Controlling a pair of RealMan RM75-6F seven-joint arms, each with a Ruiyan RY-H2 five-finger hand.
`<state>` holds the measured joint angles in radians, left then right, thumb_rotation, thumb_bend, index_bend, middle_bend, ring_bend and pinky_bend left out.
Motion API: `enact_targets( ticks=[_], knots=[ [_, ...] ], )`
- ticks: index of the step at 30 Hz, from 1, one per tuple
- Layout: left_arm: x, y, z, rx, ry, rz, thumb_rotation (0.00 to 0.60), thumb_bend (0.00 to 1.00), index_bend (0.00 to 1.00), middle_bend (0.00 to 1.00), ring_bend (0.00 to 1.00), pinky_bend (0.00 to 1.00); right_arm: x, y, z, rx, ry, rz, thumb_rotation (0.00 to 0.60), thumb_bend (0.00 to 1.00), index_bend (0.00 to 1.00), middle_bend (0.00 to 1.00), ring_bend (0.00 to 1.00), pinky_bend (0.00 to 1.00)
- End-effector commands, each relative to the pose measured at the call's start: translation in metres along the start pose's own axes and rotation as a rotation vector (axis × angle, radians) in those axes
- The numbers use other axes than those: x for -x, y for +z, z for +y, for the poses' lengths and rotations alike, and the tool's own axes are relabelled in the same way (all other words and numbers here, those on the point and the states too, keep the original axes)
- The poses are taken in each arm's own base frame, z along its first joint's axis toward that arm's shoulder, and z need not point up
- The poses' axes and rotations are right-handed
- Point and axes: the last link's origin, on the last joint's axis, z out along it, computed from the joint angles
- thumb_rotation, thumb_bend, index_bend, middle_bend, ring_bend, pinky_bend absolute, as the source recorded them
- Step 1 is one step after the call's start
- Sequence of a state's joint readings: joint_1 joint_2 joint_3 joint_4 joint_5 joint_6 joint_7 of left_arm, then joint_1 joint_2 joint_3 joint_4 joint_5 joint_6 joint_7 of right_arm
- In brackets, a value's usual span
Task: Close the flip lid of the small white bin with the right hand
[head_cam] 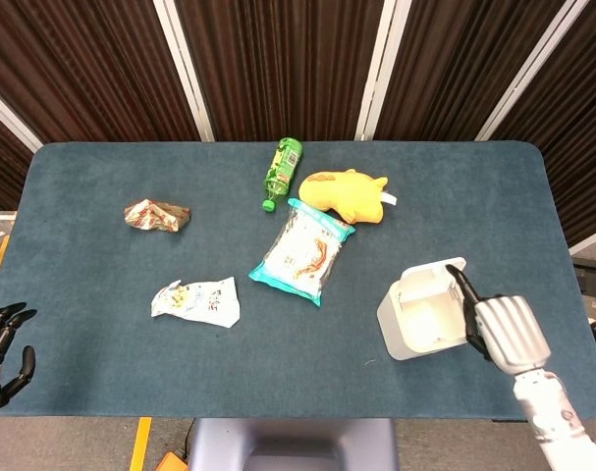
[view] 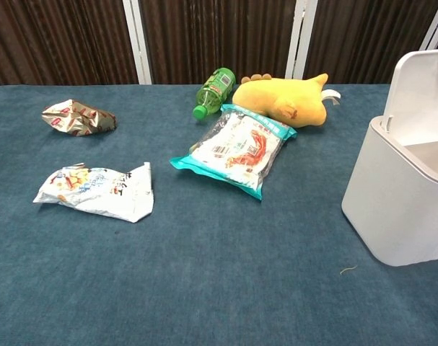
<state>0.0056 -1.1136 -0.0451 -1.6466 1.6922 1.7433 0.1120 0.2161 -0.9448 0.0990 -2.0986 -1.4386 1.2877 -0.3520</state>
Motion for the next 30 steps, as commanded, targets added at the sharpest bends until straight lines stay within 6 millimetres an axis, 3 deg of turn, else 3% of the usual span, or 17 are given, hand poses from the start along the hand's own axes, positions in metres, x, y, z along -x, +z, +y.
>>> enact_targets(
  ticks=[1, 7, 13, 21, 30],
  knots=[
    [0.000, 0.000, 0.000, 0.000, 0.002, 0.000, 0.600, 0.55, 0.26, 0.22, 0.23, 0.37, -0.002, 0.020, -0.018, -0.013, 0.008, -0.020, 0.600, 1.00, 0.00, 0.75, 0.86, 0.81],
    [0.000, 0.000, 0.000, 0.000, 0.002, -0.001, 0.600, 0.55, 0.26, 0.22, 0.23, 0.37, 0.002, 0.033, -0.027, -0.004, 0.013, -0.065, 0.600, 1.00, 0.00, 0.75, 0.86, 0.81],
    [-0.001, 0.000, -0.001, -0.004, -0.002, 0.001, 0.600, 0.55, 0.26, 0.22, 0.23, 0.37, 0.008, 0.031, -0.028, 0.003, -0.030, -0.103, 0.600, 1.00, 0.02, 0.75, 0.86, 0.81],
    [-0.001, 0.000, 0.000, -0.001, -0.002, 0.000, 0.600, 0.55, 0.26, 0.22, 0.23, 0.37, 0.011, 0.008, -0.027, -0.024, -0.075, -0.133, 0.600, 1.00, 0.13, 0.75, 0.86, 0.81],
    [-0.001, -0.001, 0.001, 0.003, -0.003, 0.001, 0.600, 0.55, 0.26, 0.22, 0.23, 0.37, 0.019, -0.030, -0.016, -0.073, -0.112, -0.167, 0.600, 1.00, 0.16, 0.75, 0.86, 0.81]
  ],
)
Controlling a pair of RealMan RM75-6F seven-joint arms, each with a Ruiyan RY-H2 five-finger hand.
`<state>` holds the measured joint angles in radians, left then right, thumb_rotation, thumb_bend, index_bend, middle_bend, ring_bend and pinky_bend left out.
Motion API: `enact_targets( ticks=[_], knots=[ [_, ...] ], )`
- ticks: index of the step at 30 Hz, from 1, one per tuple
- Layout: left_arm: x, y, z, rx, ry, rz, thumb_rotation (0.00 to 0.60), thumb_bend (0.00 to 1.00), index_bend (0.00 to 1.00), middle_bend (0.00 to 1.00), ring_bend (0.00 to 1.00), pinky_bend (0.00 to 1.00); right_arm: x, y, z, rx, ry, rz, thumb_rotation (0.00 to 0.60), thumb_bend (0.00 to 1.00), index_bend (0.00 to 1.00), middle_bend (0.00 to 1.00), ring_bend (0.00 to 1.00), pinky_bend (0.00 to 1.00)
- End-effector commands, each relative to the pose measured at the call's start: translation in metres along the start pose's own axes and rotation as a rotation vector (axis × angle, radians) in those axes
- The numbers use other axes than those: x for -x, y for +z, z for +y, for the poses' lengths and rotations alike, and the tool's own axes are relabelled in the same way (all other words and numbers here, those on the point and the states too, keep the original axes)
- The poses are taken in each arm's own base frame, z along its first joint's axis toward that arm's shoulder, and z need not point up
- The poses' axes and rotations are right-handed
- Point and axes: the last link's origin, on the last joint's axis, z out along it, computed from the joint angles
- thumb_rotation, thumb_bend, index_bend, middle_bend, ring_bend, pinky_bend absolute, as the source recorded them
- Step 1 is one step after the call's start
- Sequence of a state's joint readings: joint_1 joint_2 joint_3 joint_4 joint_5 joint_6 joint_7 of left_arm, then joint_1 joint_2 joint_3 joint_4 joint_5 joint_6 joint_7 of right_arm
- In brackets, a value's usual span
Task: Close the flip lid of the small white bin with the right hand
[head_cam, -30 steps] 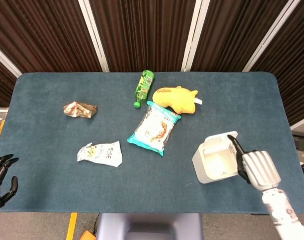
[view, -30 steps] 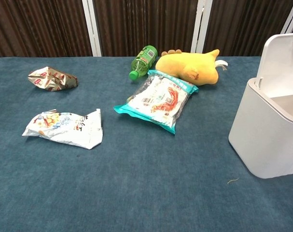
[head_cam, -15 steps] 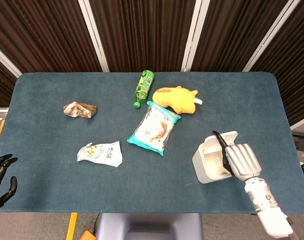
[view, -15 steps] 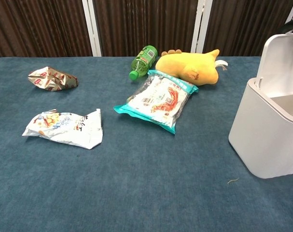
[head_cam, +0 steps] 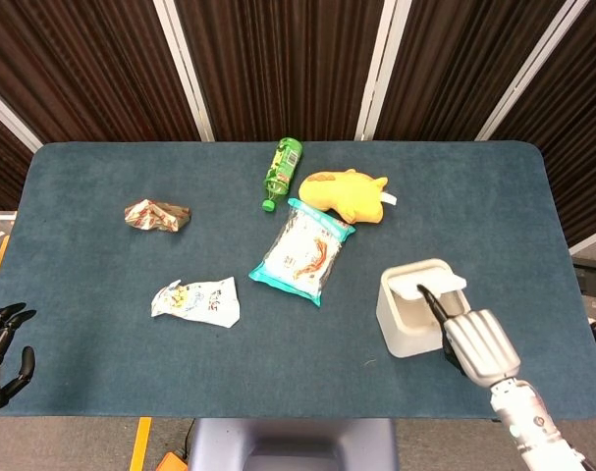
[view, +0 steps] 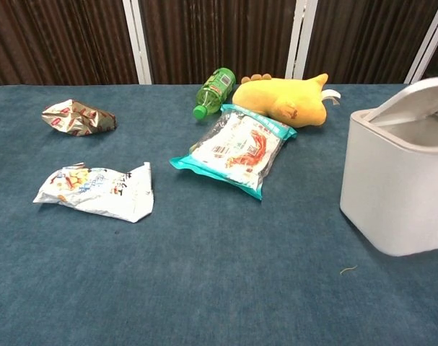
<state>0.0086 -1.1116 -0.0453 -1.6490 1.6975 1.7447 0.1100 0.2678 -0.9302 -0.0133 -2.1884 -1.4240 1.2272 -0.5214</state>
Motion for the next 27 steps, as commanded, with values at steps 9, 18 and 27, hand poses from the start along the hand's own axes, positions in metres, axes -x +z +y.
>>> enact_targets(
  ticks=[9, 18, 27],
  knots=[
    [0.000, 0.000, 0.001, 0.005, -0.001, 0.001, 0.600, 0.55, 0.26, 0.22, 0.23, 0.37, 0.021, -0.048, 0.015, -0.060, -0.019, -0.030, 0.600, 1.00, 0.16, 0.75, 0.86, 0.81],
    [0.001, 0.000, 0.002, 0.007, -0.001, -0.001, 0.600, 0.55, 0.26, 0.22, 0.23, 0.37, 0.030, -0.053, 0.030, -0.025, 0.000, -0.067, 0.600, 1.00, 0.16, 0.75, 0.86, 0.81],
    [0.001, -0.001, 0.003, 0.012, -0.002, -0.002, 0.600, 0.55, 0.26, 0.22, 0.23, 0.37, 0.047, -0.052, 0.042, 0.023, 0.010, -0.150, 0.600, 1.00, 0.16, 0.75, 0.86, 0.81]
  ],
)
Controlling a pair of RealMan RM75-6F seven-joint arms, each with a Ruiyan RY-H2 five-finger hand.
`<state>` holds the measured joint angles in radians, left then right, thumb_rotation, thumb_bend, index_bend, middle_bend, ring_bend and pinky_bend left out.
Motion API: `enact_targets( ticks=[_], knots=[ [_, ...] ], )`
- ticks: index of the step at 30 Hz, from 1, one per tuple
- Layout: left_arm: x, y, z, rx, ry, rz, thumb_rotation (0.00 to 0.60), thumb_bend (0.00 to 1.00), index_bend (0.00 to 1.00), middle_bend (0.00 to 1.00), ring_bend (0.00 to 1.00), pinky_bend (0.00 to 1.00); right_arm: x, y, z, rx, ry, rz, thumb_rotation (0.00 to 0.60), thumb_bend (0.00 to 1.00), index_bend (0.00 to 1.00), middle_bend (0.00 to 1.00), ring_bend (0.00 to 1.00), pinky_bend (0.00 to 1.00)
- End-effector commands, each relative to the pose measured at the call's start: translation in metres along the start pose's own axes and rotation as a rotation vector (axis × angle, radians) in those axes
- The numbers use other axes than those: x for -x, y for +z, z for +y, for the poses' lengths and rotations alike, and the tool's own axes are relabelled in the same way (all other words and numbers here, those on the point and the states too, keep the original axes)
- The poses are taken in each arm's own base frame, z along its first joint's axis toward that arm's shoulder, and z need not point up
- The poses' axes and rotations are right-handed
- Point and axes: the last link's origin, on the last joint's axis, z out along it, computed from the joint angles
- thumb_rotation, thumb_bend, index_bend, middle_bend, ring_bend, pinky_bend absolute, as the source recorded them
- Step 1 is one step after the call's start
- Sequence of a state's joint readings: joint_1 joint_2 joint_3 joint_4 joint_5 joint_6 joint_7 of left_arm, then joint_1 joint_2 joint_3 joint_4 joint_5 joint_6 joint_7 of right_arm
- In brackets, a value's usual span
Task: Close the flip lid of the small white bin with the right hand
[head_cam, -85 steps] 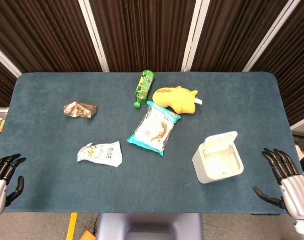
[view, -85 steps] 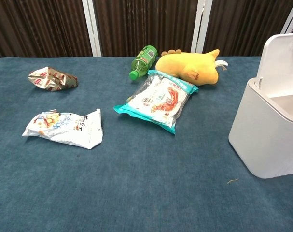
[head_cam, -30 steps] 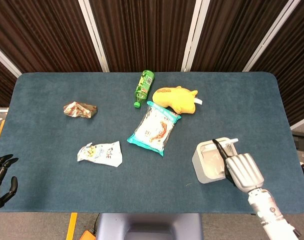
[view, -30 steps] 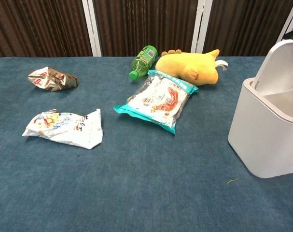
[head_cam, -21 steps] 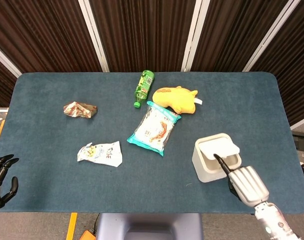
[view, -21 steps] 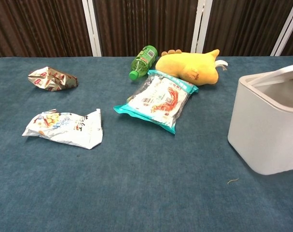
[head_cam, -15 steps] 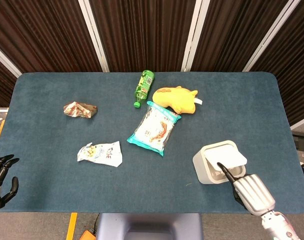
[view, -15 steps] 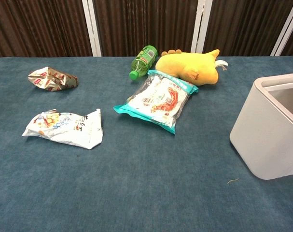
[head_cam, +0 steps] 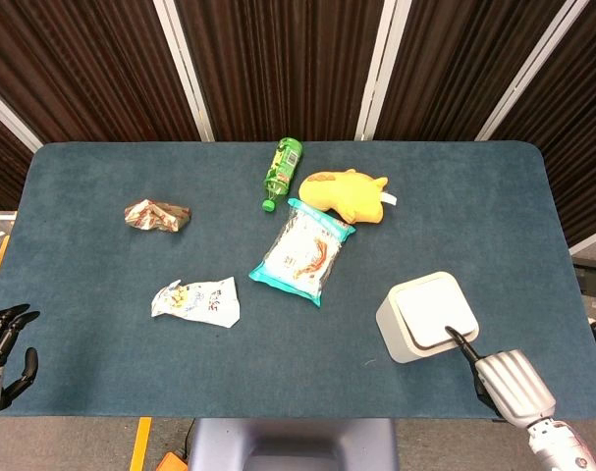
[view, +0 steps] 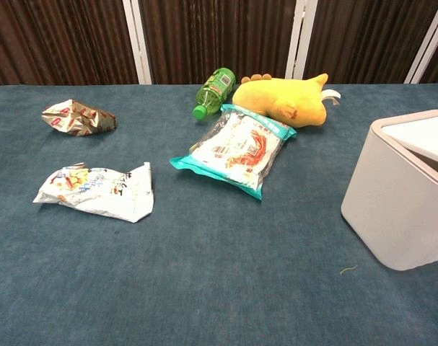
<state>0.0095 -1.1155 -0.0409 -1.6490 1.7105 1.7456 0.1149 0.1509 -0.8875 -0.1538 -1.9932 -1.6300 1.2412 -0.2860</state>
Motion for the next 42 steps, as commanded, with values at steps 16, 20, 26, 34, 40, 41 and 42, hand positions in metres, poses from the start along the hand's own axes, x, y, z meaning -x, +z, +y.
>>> enact_targets(
  ticks=[16, 20, 26, 34, 40, 41, 42],
  knots=[
    [0.000, 0.001, 0.000, 0.000, -0.003, 0.002, 0.600, 0.55, 0.26, 0.22, 0.23, 0.37, 0.010, 0.012, 0.005, 0.029, 0.032, -0.029, 0.600, 1.00, 0.16, 0.75, 0.86, 0.81],
    [0.000, 0.001, -0.001, 0.001, -0.002, 0.000, 0.600, 0.55, 0.26, 0.22, 0.23, 0.37, -0.008, 0.002, 0.003, 0.002, 0.077, 0.121, 0.600, 1.00, 0.15, 0.75, 0.86, 0.81],
    [0.002, 0.003, -0.001, 0.002, -0.004, -0.005, 0.600, 0.55, 0.26, 0.22, 0.23, 0.37, -0.032, -0.015, 0.011, -0.037, 0.167, 0.398, 0.600, 0.89, 0.14, 0.68, 0.76, 0.79],
    [0.004, 0.004, 0.002, 0.016, 0.009, -0.009, 0.600, 0.55, 0.26, 0.22, 0.23, 0.37, -0.027, -0.030, 0.035, 0.066, 0.167, 0.559, 0.600, 0.43, 0.15, 0.29, 0.20, 0.18],
    [0.006, 0.005, 0.002, 0.004, 0.021, -0.015, 0.600, 0.55, 0.26, 0.22, 0.23, 0.37, -0.021, -0.026, 0.045, 0.098, 0.197, 0.499, 0.600, 0.32, 0.06, 0.13, 0.00, 0.08],
    [0.007, 0.005, 0.002, 0.002, 0.021, -0.015, 0.600, 0.55, 0.26, 0.22, 0.23, 0.37, -0.021, -0.026, 0.045, 0.102, 0.193, 0.490, 0.600, 0.31, 0.05, 0.11, 0.00, 0.08],
    [0.007, 0.006, 0.002, -0.001, 0.022, -0.016, 0.600, 0.55, 0.26, 0.22, 0.23, 0.37, -0.021, -0.025, 0.045, 0.101, 0.193, 0.482, 0.600, 0.31, 0.04, 0.10, 0.00, 0.08]
  ],
)
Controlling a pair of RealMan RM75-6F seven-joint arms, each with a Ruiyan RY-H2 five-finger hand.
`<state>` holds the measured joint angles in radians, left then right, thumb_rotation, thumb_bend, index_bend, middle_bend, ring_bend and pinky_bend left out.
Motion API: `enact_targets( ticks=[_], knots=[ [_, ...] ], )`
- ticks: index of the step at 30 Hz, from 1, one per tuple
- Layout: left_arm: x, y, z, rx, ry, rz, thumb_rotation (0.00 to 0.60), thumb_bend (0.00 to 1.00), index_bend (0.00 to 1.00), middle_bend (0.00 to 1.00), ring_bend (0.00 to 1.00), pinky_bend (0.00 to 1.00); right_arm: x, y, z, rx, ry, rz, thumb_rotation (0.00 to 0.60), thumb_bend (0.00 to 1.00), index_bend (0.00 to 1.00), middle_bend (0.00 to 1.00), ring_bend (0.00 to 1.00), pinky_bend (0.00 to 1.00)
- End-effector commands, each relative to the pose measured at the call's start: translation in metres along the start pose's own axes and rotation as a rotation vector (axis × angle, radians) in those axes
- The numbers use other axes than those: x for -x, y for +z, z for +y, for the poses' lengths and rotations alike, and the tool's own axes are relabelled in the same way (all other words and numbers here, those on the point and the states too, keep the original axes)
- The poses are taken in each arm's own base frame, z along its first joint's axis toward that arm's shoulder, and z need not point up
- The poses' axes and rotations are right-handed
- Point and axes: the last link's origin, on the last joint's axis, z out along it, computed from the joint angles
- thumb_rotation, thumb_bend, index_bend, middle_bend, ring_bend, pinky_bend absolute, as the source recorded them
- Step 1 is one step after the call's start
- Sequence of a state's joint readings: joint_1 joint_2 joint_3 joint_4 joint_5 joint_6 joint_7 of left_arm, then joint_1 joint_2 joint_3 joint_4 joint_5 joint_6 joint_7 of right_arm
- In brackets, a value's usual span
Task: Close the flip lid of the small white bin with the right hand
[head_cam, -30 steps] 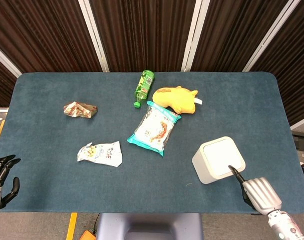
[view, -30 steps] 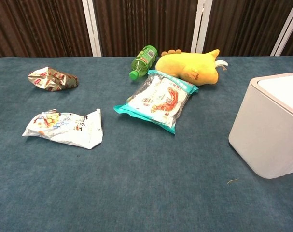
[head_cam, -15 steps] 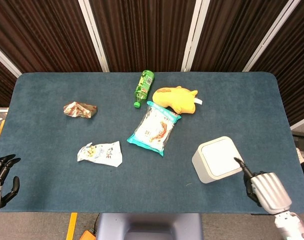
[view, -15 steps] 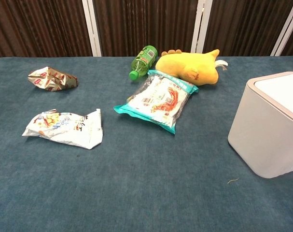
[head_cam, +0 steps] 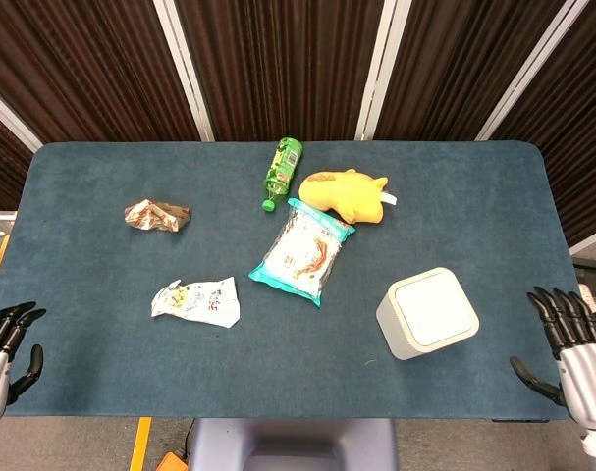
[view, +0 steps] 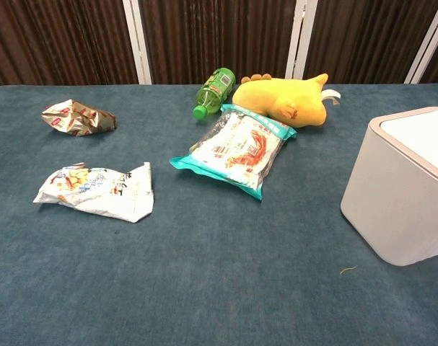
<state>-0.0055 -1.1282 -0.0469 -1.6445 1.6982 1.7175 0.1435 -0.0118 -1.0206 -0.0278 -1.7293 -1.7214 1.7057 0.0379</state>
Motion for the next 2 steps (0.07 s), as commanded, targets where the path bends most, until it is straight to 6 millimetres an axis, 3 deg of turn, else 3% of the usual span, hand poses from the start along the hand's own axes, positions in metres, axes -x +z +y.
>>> enact_targets(
  ticks=[1, 2],
  knots=[
    [0.0008, 0.0006, -0.0001, -0.004, 0.003, -0.003, 0.600, 0.55, 0.26, 0.22, 0.23, 0.37, 0.0005, 0.0016, 0.0016, 0.011, 0.002, -0.028, 0.600, 0.31, 0.04, 0.10, 0.00, 0.08],
    [0.0011, 0.0005, -0.0001, -0.004, 0.004, -0.005, 0.600, 0.55, 0.26, 0.22, 0.23, 0.37, 0.0005, 0.0017, 0.0014, 0.011, 0.004, -0.030, 0.600, 0.31, 0.04, 0.10, 0.00, 0.08]
  ],
)
